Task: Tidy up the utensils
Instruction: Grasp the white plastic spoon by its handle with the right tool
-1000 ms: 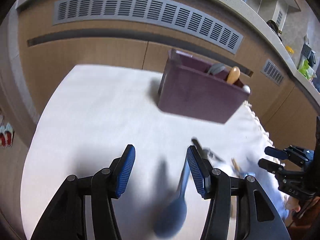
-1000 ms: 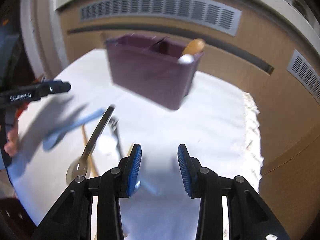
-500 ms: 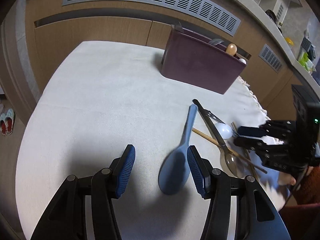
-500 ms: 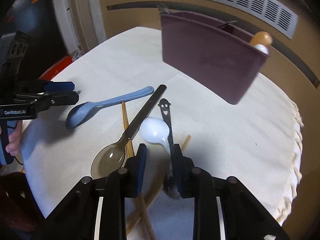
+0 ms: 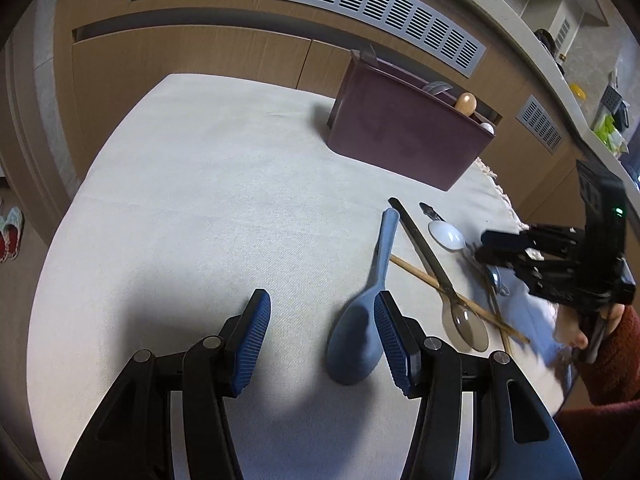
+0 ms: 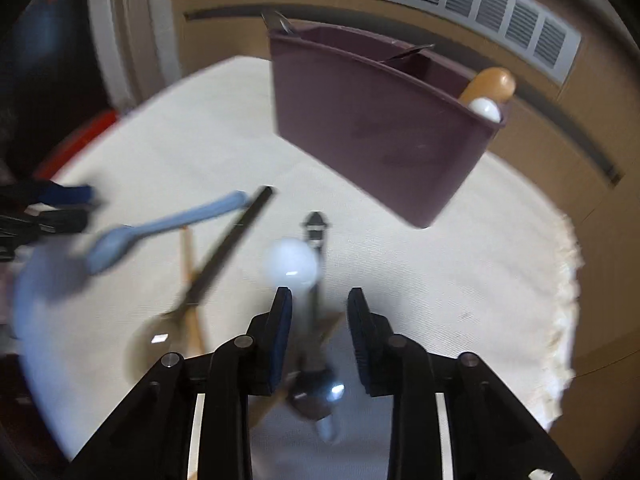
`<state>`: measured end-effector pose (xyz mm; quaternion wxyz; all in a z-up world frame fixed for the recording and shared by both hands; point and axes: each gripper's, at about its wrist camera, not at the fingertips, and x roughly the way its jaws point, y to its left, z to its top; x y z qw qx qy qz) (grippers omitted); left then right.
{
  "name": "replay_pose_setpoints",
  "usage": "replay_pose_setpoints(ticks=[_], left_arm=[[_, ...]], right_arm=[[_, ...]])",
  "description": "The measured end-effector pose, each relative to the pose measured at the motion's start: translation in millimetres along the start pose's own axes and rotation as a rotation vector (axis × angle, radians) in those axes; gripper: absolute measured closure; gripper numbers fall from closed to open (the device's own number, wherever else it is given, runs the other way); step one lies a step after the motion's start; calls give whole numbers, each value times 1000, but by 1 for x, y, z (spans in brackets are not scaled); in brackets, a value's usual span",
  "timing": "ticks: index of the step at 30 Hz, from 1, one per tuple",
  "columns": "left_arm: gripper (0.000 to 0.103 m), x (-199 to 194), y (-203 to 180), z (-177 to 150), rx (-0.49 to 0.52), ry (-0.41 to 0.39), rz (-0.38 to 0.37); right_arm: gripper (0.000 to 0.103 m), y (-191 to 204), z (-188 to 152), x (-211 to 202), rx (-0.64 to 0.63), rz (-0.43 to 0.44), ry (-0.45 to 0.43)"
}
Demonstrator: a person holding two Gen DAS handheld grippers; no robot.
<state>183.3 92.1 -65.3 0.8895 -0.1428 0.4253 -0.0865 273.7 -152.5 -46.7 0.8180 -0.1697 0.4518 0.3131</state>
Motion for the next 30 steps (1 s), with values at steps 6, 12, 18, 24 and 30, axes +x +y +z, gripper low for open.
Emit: replay_pose_setpoints(ticks=[6, 12, 18, 24, 30], left_arm=[[48, 7, -8, 1, 19, 18, -22], [48, 7, -9, -1, 21, 29, -18], [48, 1, -8, -3, 28, 23, -5], [48, 1, -13, -4, 55, 29, -30], [48, 6, -31, -2, 116, 36, -23]], right_arm=[[76, 11, -8, 4, -41, 22, 25], [76, 6, 9, 23, 5, -15, 6], [71, 17, 24, 44, -26, -39, 9], [74, 18, 29, 45, -25, -47, 20], [75, -5, 28, -5, 173, -15, -107]])
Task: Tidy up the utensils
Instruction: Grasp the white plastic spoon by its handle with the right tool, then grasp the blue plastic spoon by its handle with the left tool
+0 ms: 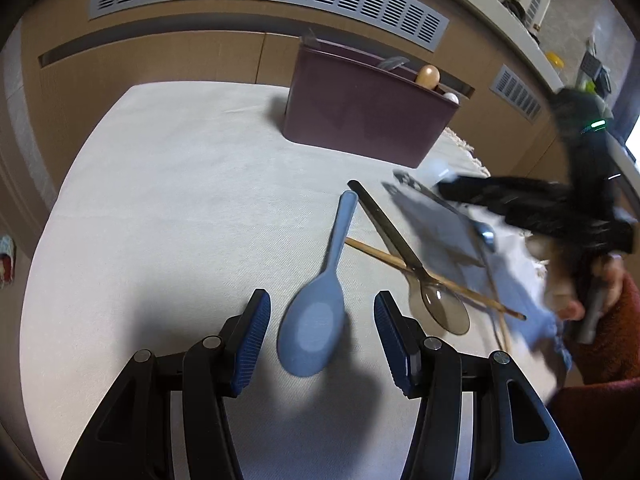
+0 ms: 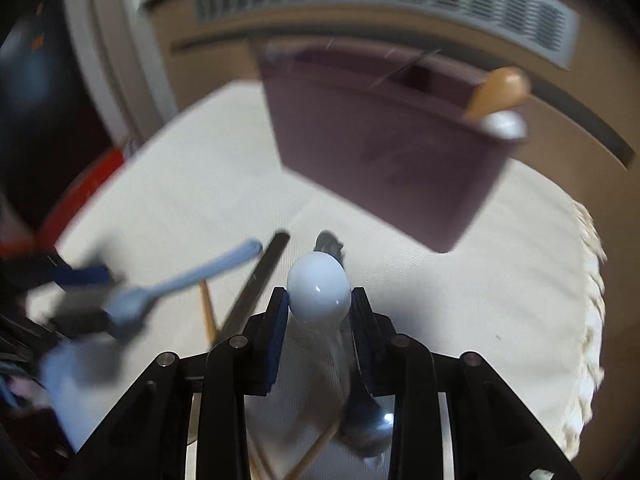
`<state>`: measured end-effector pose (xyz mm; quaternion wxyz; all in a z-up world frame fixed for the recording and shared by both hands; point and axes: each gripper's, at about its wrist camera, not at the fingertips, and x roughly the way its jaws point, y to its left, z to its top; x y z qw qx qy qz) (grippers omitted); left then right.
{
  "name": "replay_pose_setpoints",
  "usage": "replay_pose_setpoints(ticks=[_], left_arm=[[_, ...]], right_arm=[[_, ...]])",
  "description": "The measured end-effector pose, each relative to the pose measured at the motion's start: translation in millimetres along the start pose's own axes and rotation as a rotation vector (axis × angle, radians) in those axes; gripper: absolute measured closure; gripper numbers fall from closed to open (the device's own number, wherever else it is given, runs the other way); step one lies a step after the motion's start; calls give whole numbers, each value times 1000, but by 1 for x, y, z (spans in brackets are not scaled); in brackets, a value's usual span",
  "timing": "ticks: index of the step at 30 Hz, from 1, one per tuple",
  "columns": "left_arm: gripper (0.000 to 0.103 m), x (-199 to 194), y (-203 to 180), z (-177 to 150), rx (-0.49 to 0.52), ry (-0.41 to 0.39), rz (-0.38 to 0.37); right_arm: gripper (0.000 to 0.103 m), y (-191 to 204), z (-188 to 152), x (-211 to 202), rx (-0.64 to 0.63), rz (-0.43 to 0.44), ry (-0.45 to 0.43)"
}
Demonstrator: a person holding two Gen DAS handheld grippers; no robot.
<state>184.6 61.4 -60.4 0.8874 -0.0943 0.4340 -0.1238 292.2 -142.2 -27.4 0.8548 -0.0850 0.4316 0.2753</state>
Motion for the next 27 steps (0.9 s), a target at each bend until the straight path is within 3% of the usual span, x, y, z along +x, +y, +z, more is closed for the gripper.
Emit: replay_pose_setpoints(ticks=[4, 8, 12, 17, 20, 22, 24, 27], left_arm=[[48, 16, -10, 21, 40, 17, 14], [49, 43, -17, 44, 93, 100, 20], [56, 70, -22, 58, 131, 186, 48], [60, 85, -33, 69, 169, 194, 107], [67, 91, -39, 71, 196, 183, 149], [78, 91, -41, 72, 208, 173, 156], [90, 89, -43, 69, 206, 146, 136], [90, 69, -37, 66, 128, 81, 55]], right_arm=[[76, -8, -2, -36, 69, -6, -83], [76, -6, -4, -65, 69, -53, -151], [76, -4, -14, -83, 57, -92, -193], [76, 0, -30, -87, 19, -142, -210], [76, 7, -33, -84, 6, -145, -205], [76, 12, -37, -83, -9, -156, -205], [76, 16, -38, -82, -19, -160, -208], [76, 17, -37, -86, -22, -156, -213]])
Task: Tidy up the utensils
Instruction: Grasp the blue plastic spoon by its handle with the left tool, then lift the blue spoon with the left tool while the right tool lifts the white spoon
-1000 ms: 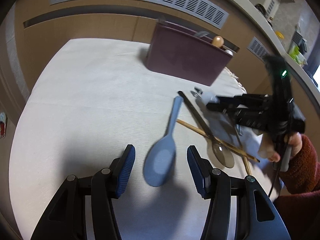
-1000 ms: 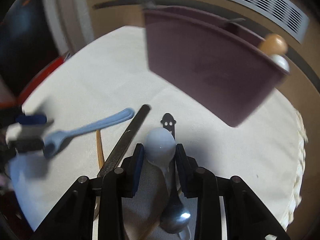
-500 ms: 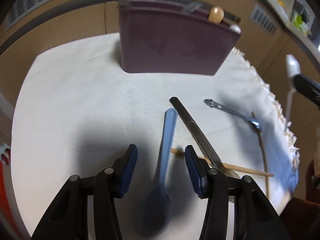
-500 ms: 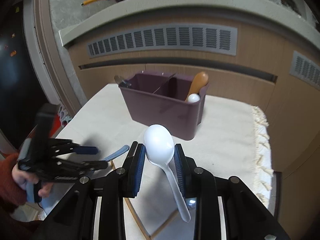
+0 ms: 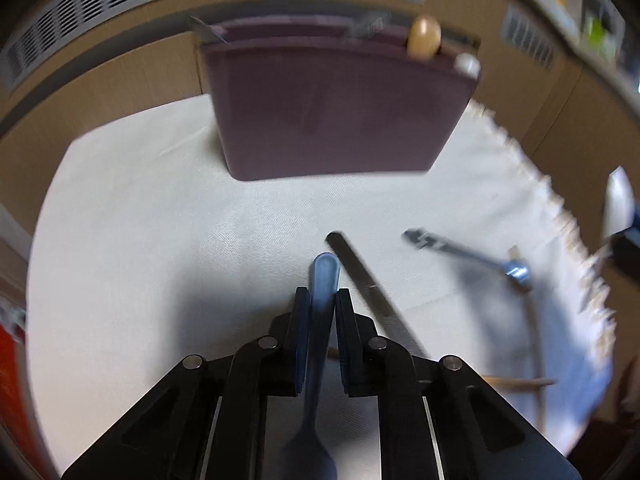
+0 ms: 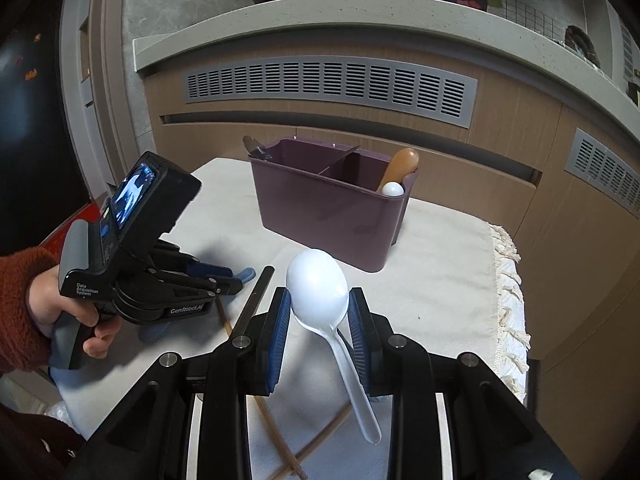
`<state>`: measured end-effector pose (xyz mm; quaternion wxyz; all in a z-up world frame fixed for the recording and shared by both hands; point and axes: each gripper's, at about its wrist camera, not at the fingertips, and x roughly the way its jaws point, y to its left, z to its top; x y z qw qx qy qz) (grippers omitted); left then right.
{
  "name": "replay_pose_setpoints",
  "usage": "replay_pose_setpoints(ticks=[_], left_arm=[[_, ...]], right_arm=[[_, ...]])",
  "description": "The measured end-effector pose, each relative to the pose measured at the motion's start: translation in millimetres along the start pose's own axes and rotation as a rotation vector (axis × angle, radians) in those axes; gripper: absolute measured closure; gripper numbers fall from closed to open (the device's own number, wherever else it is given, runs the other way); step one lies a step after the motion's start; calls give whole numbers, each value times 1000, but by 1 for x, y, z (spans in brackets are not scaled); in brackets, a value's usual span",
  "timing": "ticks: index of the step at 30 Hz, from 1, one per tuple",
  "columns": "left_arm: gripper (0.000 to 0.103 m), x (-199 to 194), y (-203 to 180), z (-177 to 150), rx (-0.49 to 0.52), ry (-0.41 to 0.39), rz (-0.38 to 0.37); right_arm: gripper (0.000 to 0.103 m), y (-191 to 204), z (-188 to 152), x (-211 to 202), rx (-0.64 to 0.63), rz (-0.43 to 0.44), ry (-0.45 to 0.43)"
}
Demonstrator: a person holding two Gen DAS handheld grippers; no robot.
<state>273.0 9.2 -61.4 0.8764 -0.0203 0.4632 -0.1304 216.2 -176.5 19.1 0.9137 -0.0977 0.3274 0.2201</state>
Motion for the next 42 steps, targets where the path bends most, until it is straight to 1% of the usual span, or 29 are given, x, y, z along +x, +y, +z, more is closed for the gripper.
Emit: replay_pose_setpoints(ticks=[2, 4, 7, 12, 18, 21, 22, 23, 25, 27, 28, 29, 31, 32, 34, 37, 39, 40, 41, 42], left_arm=[[90, -21, 3, -3, -39, -63, -39], [90, -47, 7, -8, -80, -146, -75], [90, -76, 12, -13, -127, -239, -98], [90, -97, 12, -16, -138, -295, -98], [91, -110, 13, -19, -148, -333, -110], [91, -121, 11, -13, -142, -363, -109], [96, -125, 9, -8, -139, -376, -114], [98, -133, 8, 0, -131, -395, -121], [99, -157, 2, 26, -92, -455, -142], [99, -184, -3, 51, -47, -534, -139], [99, -199, -6, 67, -20, -576, -133], [99, -208, -8, 77, -9, -605, -131], [99, -221, -8, 99, 2, -653, -135], [99, -224, -7, 109, -1, -669, -135], [99, -224, -2, 123, -10, -681, -141], [99, -212, 9, 135, -21, -659, -153], [98, -196, 16, 134, -24, -614, -178], [97, -187, 18, 130, -35, -584, -185], [97, -171, 25, 125, -53, -540, -200], [97, -161, 30, 119, -67, -512, -212]], right_arm=[[76, -2, 1, -5, 14, 12, -11], [76, -7, 3, -9, 43, 42, -19], [76, -15, 6, -13, 104, 78, -24], [76, -21, 6, -13, 174, 109, -24], [76, -21, 3, -10, 185, 95, -8], [76, -25, 4, -11, 207, 101, -14], [76, -26, 5, -12, 215, 105, -20], [76, -29, 9, -15, 225, 108, -40], [76, -34, 26, -26, 235, 109, -101], [76, -43, 62, -50, 227, 125, -221], [76, -45, 75, -59, 221, 127, -264], [76, -48, 93, -71, 209, 134, -325], [76, -54, 120, -84, 195, 150, -398], [76, -59, 133, -86, 201, 161, -418], [76, -66, 150, -83, 224, 178, -426], [76, -73, 163, -71, 238, 178, -414], [76, -74, 162, -60, 240, 155, -390], [76, -74, 159, -56, 238, 149, -378], [76, -72, 156, -52, 232, 140, -361], [76, -70, 151, -47, 222, 128, -344]])
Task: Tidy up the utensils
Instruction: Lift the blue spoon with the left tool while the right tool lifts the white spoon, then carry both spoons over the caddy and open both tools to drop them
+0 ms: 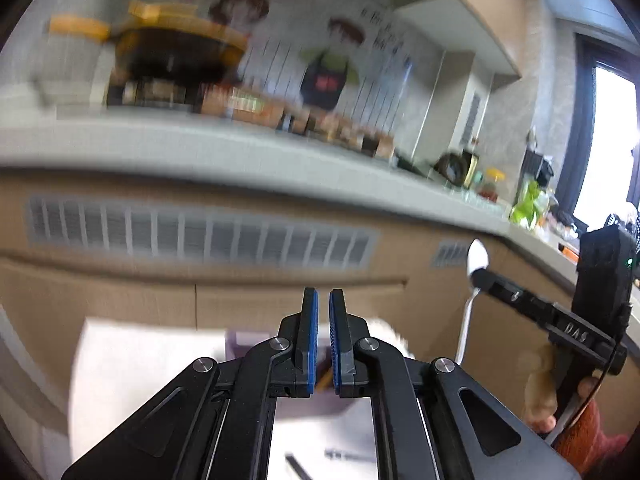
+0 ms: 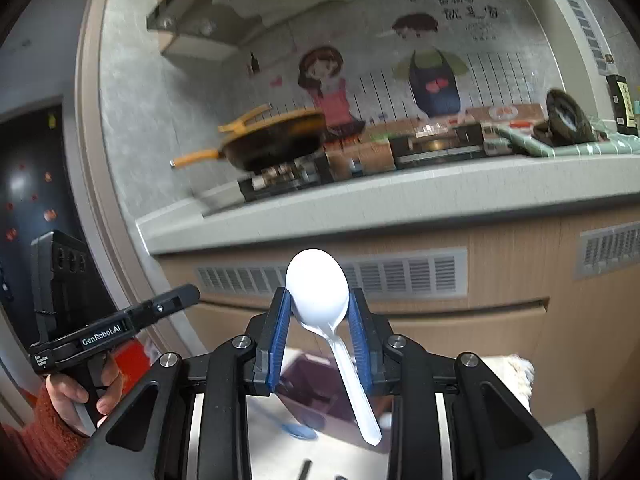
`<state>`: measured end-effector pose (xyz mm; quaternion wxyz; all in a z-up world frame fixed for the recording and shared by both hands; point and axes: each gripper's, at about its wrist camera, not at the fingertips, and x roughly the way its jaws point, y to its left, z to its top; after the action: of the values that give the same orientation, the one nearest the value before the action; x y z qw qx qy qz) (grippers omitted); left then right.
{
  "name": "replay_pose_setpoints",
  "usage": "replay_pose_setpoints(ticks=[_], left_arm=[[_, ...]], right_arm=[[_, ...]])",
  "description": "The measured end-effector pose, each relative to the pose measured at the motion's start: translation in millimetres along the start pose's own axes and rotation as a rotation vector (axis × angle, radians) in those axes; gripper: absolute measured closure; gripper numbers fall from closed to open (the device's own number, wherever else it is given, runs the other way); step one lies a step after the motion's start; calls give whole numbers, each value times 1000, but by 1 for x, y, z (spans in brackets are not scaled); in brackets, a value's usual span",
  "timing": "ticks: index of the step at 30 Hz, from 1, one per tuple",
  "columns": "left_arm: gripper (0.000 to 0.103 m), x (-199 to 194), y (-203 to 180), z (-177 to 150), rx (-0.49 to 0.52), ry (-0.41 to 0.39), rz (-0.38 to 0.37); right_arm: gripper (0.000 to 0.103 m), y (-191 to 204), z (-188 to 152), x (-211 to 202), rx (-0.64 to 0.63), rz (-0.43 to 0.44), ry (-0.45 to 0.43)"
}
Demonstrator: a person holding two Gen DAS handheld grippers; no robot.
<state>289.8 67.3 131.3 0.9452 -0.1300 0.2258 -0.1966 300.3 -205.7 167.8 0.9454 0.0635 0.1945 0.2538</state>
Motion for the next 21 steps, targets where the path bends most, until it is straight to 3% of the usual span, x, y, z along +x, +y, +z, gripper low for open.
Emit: replay_pose_setpoints(ticks=[3, 6, 7, 11, 14, 17, 19, 21], left_arm=[[95, 15, 25, -36, -56, 82, 52], [84, 36, 52, -76, -85, 210, 111], [78, 43, 59, -86, -89, 255, 110], [70, 81, 103, -119, -83, 427, 72], [68, 92, 136, -131, -175, 445, 102], [67, 88, 152, -144, -312, 472, 4], [61, 86, 141, -153, -275, 499, -27], [58, 84, 117, -160, -145, 516, -22]], right_arm=[[76, 0, -21, 7, -25, -24, 51], [76, -1, -49, 12, -32, -17, 125], [76, -2, -56, 12, -34, -17, 142], [76, -5, -95, 14, -18, -28, 236], [77, -14, -118, 15, 18, -49, 290], [76, -25, -136, 13, 53, -74, 327], [76, -31, -145, 14, 67, -90, 346], [76, -36, -150, 16, 77, -94, 363]])
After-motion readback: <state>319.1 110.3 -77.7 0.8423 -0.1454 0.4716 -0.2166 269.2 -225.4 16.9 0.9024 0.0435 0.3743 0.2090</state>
